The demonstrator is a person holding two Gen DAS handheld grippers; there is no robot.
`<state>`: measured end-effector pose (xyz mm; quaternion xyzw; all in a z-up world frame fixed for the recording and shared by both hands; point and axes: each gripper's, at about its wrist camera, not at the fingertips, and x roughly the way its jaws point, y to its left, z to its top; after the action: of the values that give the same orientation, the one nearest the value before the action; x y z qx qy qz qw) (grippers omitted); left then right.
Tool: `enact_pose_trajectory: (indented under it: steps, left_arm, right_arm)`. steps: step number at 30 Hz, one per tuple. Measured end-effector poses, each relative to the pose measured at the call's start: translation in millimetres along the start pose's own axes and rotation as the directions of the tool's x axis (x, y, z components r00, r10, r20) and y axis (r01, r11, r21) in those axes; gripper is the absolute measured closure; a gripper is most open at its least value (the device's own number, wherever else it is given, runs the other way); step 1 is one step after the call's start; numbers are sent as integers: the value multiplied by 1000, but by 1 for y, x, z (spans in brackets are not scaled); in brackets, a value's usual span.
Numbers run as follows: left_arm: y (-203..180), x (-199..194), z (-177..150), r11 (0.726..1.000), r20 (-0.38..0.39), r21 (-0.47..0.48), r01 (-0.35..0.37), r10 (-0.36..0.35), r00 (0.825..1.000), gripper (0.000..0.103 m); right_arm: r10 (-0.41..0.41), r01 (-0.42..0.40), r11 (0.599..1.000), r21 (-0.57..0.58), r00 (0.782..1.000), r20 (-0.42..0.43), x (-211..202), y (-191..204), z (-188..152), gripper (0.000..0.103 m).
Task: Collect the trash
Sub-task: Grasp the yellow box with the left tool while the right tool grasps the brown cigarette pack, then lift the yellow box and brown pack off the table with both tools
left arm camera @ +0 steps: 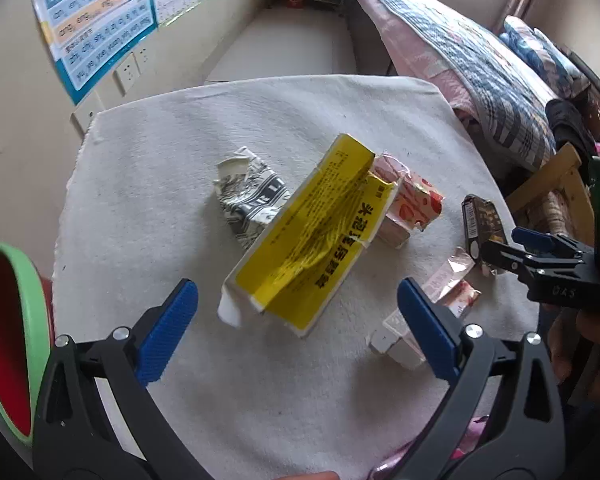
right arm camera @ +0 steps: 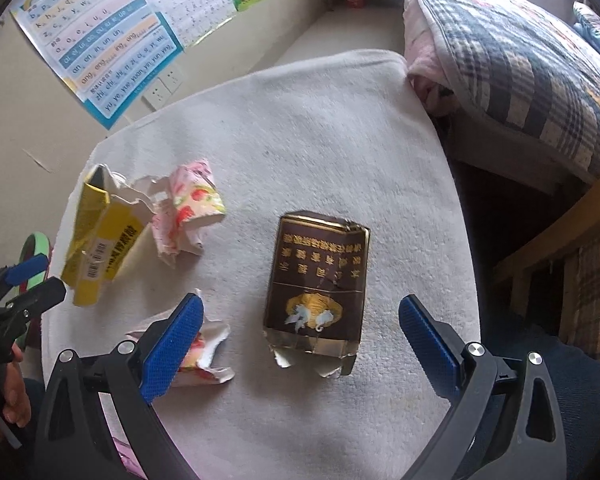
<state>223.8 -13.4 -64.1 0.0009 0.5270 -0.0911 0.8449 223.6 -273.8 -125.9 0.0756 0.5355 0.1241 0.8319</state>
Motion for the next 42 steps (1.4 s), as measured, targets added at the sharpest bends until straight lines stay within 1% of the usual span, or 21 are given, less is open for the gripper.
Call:
enact_pose_trajectory:
  steps: [10,13,14,16,17,18,20,22,24,26,31,37,39,40,42]
  left_arm:
    - [-5,30,10,998,-55,49,-45,48,997,6]
    - [-9,35,11,996,-67,69,-60,65,996,11]
    - [-10,37,11,995,-70,78,-69,74,995,16]
    - [-13,38,11,991,-71,94,-91,98,993,20]
    - [-15,40,11,990,-74,100,-95,103,992,26]
    - [-16,40,12,990,-76,103,-100,108,991,28]
    - [-19,40,12,987,-72,111,-113,122,990,29]
    - [-21,39,11,986,-68,114,-118,126,990,32]
    - [-22,37,11,986,-66,114,-118,126,990,35]
    - [-22,35,10,988,-65,107,-114,121,990,37]
    - [-22,27,8,991,-54,84,-101,105,993,39]
    - [-20,12,4,995,-27,52,-80,81,996,47]
    - [-20,8,3,996,-22,45,-76,77,997,55]
    - [-19,6,2,997,-23,33,-64,65,998,56]
    - [-17,4,0,999,-28,14,-41,41,999,66]
  right_arm:
    - [-14,14,1000,-2,1000,2,9,-1,5,8]
    - [-19,19,1000,-1,1000,-8,13,-2,5,13]
    - [-21,21,1000,1,1000,-12,15,-2,5,14]
    - [-25,25,1000,-2,1000,-19,17,-2,5,19]
    - [-25,25,1000,-3,999,-24,18,-2,5,21]
    - [-27,27,1000,-3,999,-25,18,-2,5,22]
    - [-34,34,999,-9,999,-22,18,-2,4,26]
    - [-34,34,999,-5,999,-18,16,-3,4,34]
    - [-34,34,999,-4,999,-16,14,-6,4,49]
    - [-23,23,1000,-2,1000,-18,13,-8,4,53]
    - [-9,9,1000,0,1000,-17,9,-6,2,54]
    - [-7,7,1000,-16,1000,3,1,-2,-1,54]
    - [-3,3,1000,-21,1000,10,-1,-1,-1,54]
    - [-2,2,1000,-25,1000,11,-2,-1,-1,54]
    - [-2,2,999,-33,1000,17,-4,1,-2,54]
